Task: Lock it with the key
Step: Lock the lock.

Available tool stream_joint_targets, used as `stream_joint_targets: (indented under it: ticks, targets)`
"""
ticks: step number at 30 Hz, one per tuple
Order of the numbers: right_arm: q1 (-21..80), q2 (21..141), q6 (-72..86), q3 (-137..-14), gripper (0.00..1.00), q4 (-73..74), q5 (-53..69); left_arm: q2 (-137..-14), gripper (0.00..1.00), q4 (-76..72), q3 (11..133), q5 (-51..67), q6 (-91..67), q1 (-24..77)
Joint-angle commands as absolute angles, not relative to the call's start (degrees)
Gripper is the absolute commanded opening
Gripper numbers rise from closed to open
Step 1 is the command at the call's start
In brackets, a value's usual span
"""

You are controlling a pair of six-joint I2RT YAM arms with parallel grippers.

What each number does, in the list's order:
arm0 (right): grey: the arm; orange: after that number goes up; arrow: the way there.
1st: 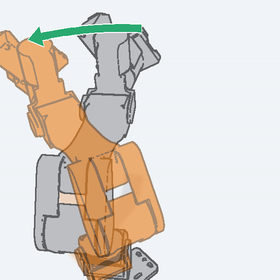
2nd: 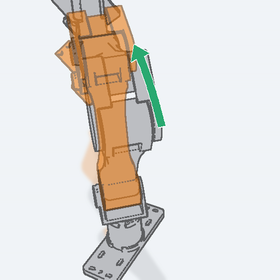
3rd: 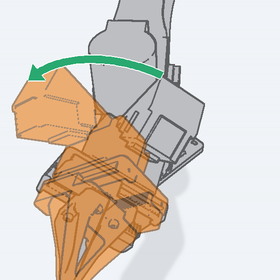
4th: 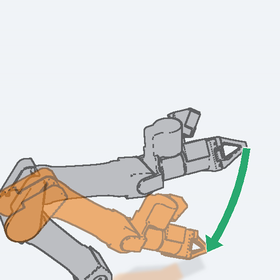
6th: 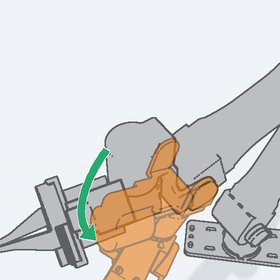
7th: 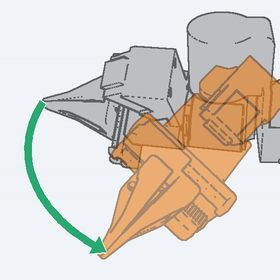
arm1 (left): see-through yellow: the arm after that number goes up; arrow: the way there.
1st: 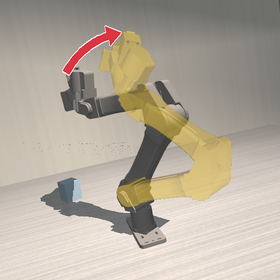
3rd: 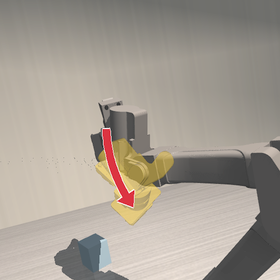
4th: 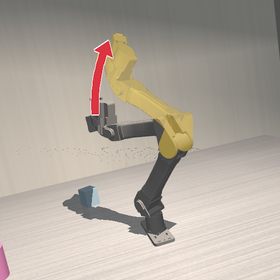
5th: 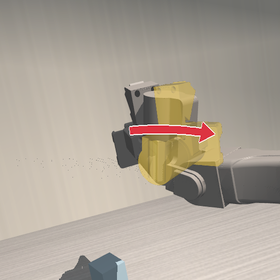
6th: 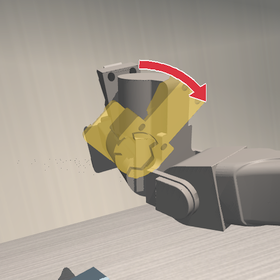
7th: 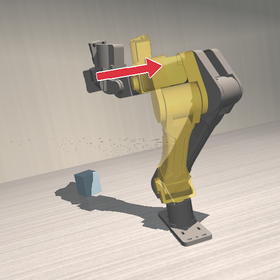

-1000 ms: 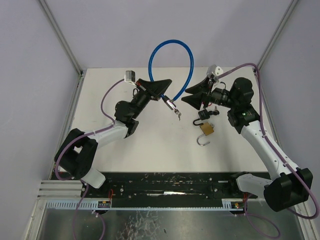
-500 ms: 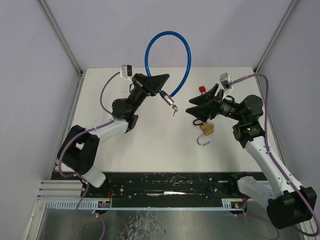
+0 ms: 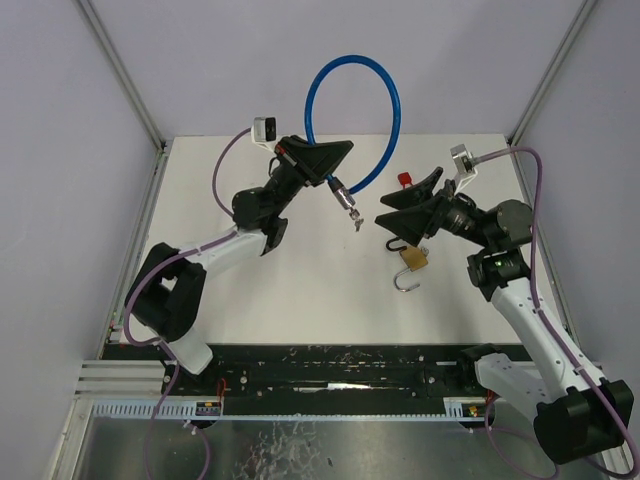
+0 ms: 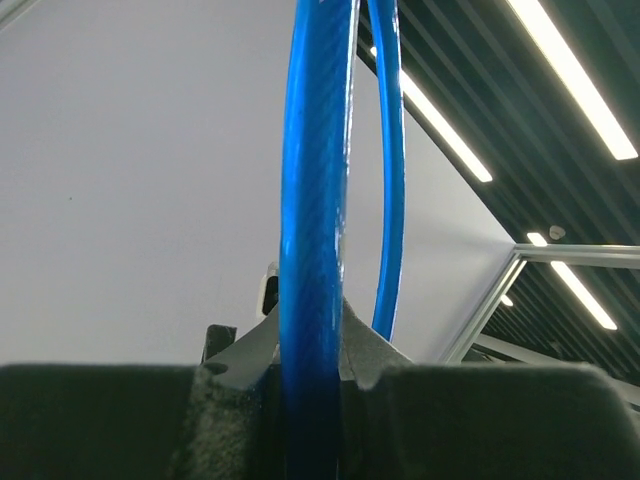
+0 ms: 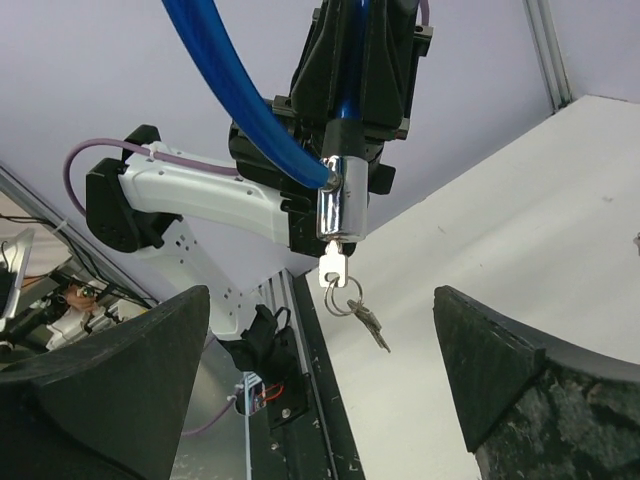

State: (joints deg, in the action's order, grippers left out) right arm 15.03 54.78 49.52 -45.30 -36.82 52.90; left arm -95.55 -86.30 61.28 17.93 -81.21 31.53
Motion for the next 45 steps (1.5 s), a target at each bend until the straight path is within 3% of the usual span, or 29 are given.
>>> stream_joint_targets:
  ticks: [1, 12, 28, 45]
  targets:
    - [14.7, 53.9, 53.6, -44.7, 0.99, -41.1, 50.6, -95.8, 0.00, -91.5, 63.9, 17.5, -81.1, 32.5]
    - [14.9, 56.3, 55.8, -44.1, 0.90, -39.4, 50.6, -95.6, 0.00, -91.5, 62.0, 12.6, -82.3, 34.4]
    - [22.6, 61.0, 52.2, -47.5, 0.66, -41.4, 51.4, -94.8, 0.00, -91.7, 60.1, 10.4, -80.9, 35.4]
    - [23.8, 62.6, 48.0, -50.7, 0.45, -38.5, 53.0, -95.1, 0.00, -91.8, 59.6, 9.6, -81.2, 34.9]
